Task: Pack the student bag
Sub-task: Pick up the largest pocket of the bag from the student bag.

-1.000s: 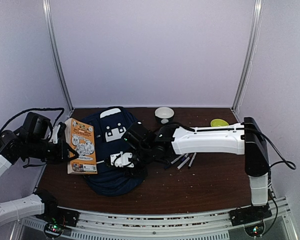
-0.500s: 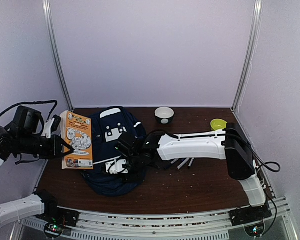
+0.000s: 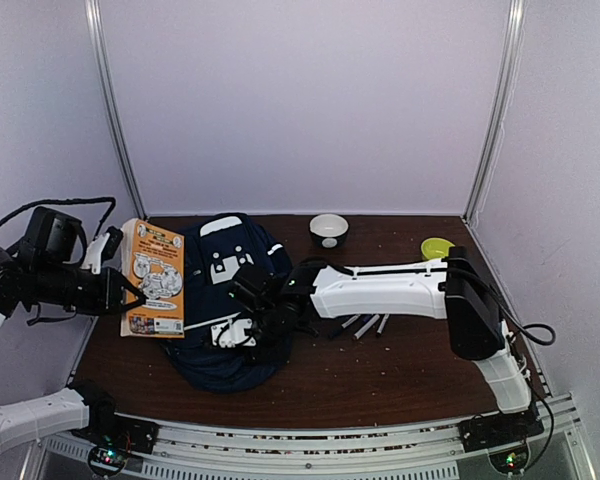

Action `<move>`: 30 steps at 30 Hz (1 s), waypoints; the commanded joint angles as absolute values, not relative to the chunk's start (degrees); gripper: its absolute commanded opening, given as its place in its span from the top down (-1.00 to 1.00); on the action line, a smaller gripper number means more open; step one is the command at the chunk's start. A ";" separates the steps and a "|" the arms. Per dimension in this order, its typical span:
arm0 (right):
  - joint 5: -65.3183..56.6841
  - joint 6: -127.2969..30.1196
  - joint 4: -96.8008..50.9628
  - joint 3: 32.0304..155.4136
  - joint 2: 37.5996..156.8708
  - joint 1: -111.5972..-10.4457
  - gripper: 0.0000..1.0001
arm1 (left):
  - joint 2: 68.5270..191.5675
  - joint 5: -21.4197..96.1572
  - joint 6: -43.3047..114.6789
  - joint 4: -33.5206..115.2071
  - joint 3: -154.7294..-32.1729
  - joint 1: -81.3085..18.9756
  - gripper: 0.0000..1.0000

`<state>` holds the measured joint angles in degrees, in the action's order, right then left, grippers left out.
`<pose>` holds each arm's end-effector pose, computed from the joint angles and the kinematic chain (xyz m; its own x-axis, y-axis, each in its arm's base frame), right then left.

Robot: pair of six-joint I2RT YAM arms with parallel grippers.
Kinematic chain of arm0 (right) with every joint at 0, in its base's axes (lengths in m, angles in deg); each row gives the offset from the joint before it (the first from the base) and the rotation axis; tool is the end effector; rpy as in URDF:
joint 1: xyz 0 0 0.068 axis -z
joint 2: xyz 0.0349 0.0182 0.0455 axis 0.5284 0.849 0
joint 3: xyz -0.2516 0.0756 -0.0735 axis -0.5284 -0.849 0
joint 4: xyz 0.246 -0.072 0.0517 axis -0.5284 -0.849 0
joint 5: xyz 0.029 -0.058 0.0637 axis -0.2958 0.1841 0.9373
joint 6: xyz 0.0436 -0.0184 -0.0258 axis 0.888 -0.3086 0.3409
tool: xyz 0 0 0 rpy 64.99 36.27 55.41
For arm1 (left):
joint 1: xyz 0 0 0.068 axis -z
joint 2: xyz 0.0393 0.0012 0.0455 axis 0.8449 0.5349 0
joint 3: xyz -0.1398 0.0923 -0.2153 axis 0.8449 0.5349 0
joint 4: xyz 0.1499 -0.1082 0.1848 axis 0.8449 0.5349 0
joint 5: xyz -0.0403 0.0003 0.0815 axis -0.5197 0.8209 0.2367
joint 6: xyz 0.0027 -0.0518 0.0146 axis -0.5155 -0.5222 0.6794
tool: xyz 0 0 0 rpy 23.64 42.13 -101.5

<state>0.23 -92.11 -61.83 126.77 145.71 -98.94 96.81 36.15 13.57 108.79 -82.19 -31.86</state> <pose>0.1849 0.4562 0.1913 0.2904 -0.8122 -0.5060 -0.9569 -0.2497 -0.1483 0.0977 -0.0537 0.3463 -0.8429 -0.2004 -0.4993 0.0752 0.8751 -0.4781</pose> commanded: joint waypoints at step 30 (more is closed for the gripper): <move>2.80 -76.55 -61.35 146.84 141.92 -89.13 1.00 | 95.52 15.35 21.69 105.96 -88.58 -32.43 1.00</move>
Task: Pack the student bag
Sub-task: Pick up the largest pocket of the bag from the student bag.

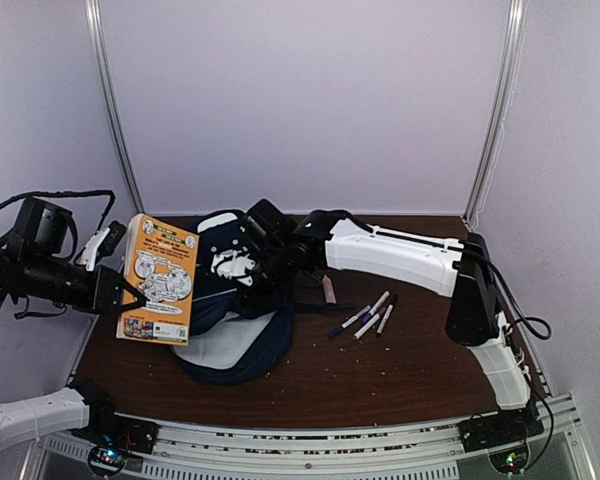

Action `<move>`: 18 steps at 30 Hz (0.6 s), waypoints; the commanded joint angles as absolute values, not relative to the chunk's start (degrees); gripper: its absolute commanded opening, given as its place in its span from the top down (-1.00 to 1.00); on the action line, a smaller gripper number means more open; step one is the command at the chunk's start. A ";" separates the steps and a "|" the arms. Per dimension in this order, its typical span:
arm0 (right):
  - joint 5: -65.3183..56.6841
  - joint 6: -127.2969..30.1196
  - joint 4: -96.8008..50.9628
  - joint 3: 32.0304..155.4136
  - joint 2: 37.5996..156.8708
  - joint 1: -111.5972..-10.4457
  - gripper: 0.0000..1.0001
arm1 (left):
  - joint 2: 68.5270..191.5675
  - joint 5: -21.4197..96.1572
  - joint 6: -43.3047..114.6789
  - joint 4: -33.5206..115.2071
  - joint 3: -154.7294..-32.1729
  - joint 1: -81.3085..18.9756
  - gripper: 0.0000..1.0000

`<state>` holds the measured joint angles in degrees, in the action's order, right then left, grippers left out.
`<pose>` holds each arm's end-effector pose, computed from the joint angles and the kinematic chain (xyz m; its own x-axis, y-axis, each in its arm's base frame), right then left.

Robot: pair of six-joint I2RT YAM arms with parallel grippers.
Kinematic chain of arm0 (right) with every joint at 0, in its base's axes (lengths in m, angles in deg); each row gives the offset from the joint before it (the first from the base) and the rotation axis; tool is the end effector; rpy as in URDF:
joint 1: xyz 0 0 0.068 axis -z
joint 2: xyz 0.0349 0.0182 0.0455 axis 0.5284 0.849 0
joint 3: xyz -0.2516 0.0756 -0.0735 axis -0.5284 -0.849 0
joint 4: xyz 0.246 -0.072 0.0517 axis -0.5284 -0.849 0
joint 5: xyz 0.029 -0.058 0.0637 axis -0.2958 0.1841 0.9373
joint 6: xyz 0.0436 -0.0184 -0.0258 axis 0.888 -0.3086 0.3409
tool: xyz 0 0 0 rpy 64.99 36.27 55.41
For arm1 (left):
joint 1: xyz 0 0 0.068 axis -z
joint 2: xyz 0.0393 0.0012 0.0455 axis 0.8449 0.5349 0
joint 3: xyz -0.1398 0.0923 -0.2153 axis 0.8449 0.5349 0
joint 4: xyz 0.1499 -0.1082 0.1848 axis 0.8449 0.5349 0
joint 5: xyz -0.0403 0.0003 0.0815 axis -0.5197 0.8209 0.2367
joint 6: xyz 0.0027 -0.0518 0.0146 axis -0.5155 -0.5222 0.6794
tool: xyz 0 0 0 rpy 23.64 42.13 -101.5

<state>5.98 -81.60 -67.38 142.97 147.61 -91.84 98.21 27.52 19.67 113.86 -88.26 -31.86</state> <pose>0.2468 0.4487 0.2584 0.0533 -0.7462 -0.6636 -0.9981 -0.0204 -0.0573 0.0875 -0.0546 0.3683 -0.8675 -0.0697 -0.4925 0.2266 0.8260 -0.5161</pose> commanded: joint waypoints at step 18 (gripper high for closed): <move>2.39 -72.28 -60.05 159.69 140.36 -86.77 1.00 | 98.55 2.76 21.27 90.51 -74.12 -19.79 1.00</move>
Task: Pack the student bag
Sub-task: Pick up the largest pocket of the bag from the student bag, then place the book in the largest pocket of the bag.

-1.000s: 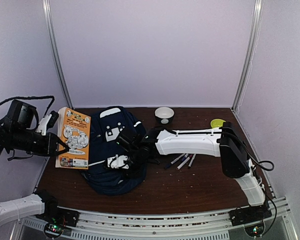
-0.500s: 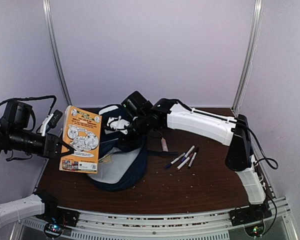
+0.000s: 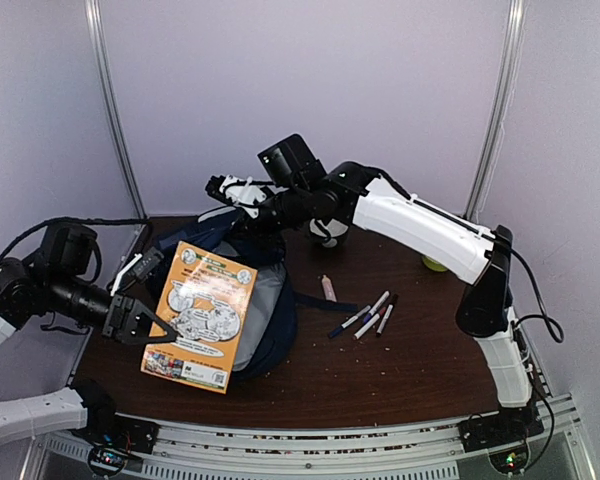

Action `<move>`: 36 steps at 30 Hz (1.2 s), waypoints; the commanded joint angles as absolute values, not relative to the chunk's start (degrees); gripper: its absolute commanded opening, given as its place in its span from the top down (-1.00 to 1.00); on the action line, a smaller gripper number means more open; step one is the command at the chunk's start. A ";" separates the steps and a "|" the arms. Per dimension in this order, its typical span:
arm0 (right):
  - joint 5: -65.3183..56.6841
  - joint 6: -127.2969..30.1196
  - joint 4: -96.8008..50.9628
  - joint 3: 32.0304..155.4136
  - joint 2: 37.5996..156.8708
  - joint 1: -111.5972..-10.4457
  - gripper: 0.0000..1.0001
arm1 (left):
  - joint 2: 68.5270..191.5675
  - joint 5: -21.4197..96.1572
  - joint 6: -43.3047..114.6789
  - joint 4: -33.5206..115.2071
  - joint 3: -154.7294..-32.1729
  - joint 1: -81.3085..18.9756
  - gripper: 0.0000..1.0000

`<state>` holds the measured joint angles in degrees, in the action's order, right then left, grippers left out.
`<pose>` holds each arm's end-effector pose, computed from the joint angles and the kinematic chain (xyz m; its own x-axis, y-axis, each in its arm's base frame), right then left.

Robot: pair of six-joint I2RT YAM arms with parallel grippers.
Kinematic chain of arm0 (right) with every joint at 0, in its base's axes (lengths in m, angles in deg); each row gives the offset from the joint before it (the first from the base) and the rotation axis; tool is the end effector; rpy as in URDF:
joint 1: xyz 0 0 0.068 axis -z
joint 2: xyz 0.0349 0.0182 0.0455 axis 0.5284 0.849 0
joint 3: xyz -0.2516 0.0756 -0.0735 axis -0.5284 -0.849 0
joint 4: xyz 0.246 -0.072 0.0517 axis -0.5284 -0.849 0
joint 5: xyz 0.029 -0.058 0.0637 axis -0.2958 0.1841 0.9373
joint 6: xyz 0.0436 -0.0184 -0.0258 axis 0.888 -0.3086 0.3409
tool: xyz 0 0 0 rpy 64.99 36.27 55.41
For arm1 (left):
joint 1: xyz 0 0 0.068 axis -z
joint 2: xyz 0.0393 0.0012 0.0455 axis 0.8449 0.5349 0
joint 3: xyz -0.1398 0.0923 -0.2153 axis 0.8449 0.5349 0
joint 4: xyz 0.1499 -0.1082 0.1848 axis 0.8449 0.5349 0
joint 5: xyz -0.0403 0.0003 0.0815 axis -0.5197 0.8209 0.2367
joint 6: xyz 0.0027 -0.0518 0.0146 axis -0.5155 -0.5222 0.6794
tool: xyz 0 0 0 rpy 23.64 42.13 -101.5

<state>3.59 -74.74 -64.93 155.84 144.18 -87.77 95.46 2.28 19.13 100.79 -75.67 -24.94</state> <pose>0.2753 0.4234 0.3632 0.0184 -0.5413 -0.8406 -0.9725 0.1854 -0.1407 0.0842 -0.0831 0.3321 -0.8983 0.1695 -0.4054 0.4343 0.4831 -0.7603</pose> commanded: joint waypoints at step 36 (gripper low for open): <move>12.01 -69.65 -60.82 155.02 136.59 -91.56 1.00 | 118.48 22.98 2.76 30.04 -41.83 -34.33 1.00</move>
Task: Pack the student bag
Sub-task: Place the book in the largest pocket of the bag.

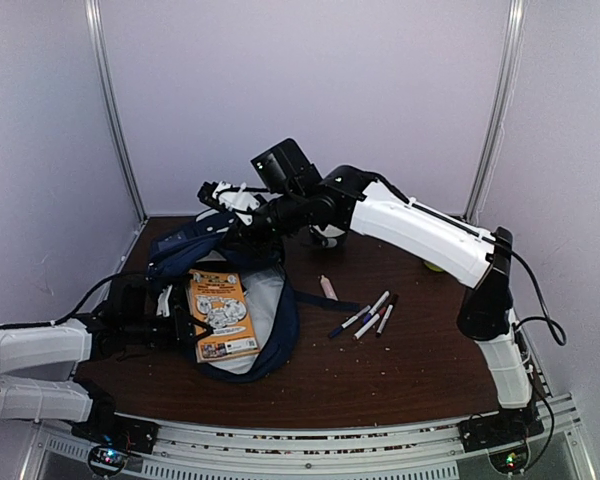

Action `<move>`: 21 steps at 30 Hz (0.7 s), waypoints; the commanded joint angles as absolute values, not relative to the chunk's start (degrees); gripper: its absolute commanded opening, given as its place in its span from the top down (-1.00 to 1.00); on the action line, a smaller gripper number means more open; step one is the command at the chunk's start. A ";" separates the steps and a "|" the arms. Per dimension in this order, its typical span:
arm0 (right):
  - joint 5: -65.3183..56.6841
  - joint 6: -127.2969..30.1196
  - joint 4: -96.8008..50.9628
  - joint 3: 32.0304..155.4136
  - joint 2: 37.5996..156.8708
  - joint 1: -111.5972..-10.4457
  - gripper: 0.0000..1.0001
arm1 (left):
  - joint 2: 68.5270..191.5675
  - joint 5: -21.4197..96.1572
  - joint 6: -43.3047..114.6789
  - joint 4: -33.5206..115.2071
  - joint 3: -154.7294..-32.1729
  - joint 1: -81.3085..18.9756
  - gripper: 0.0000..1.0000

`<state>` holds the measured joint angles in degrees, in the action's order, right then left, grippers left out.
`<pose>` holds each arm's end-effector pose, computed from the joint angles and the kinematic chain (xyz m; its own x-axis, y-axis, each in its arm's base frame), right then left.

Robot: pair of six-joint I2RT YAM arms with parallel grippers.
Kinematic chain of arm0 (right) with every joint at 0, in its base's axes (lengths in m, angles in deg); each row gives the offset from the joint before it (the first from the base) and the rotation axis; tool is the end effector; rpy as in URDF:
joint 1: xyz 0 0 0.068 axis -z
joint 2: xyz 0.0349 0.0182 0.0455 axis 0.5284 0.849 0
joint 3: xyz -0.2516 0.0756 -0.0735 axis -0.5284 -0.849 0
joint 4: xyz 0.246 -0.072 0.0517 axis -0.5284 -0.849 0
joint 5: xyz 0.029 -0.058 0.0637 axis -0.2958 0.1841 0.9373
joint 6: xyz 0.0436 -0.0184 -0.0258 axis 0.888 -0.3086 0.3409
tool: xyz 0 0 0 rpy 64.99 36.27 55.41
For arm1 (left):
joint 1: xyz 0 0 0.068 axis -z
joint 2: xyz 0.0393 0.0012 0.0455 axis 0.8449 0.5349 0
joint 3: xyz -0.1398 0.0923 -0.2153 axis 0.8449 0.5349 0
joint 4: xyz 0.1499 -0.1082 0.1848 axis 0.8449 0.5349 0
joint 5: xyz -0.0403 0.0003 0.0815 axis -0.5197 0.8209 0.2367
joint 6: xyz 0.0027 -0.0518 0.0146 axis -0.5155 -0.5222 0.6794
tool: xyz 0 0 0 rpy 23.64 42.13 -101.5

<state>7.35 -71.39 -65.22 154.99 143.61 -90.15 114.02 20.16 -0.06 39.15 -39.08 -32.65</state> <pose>0.2541 0.4332 0.3632 -0.0179 -0.5227 -0.8523 -0.9909 0.1228 -0.0545 0.1680 -0.0953 0.1580 -0.8835 -0.3203 -0.3419 0.0592 0.6476 -0.7597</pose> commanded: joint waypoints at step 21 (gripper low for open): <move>9.54 -71.49 -59.36 148.21 134.87 -91.09 1.00 | 100.54 32.84 3.87 53.81 -41.33 -34.11 -0.12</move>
<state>8.31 -71.89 -63.16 148.08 139.55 -90.72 108.38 29.64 2.34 43.57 -40.77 -33.59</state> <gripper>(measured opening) 0.046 0.537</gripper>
